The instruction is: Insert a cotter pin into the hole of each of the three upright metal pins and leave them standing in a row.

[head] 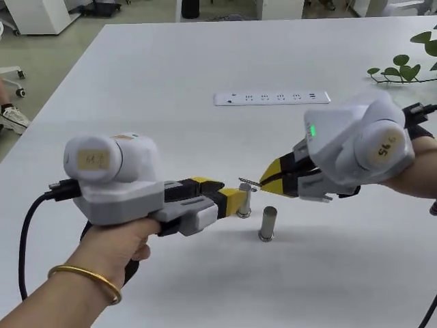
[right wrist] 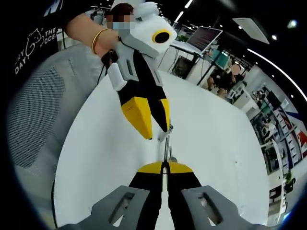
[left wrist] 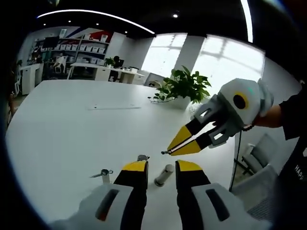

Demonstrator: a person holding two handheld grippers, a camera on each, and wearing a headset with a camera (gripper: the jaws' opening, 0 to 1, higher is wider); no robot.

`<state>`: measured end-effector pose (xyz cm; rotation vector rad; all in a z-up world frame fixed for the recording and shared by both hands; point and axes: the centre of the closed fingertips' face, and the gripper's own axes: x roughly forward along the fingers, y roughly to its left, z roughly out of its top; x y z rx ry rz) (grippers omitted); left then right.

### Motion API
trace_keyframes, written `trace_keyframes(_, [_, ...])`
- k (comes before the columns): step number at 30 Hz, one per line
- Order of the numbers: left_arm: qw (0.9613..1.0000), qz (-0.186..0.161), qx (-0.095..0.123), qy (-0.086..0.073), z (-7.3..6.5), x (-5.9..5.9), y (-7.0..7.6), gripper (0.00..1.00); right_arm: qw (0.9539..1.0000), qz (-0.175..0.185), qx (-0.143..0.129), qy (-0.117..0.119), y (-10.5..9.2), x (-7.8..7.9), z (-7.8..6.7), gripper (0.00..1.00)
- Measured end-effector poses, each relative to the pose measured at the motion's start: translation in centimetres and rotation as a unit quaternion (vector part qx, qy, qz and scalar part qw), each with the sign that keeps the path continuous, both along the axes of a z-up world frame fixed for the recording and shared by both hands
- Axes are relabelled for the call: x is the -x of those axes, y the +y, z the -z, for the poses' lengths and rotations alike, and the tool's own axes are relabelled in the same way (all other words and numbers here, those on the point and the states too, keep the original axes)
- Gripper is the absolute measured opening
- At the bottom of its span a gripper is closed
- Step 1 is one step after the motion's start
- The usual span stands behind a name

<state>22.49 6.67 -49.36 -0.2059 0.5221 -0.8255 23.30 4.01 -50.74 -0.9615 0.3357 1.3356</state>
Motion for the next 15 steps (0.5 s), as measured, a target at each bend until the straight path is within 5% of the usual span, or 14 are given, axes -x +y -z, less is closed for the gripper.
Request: trace_keyframes(15, [0.9987, 0.004, 0.037, 0.035, -0.3, 0.4, -0.8, 0.07, 0.9984, -0.044, 0.012, -0.034, 1.0, 1.5, -0.5, 0.0])
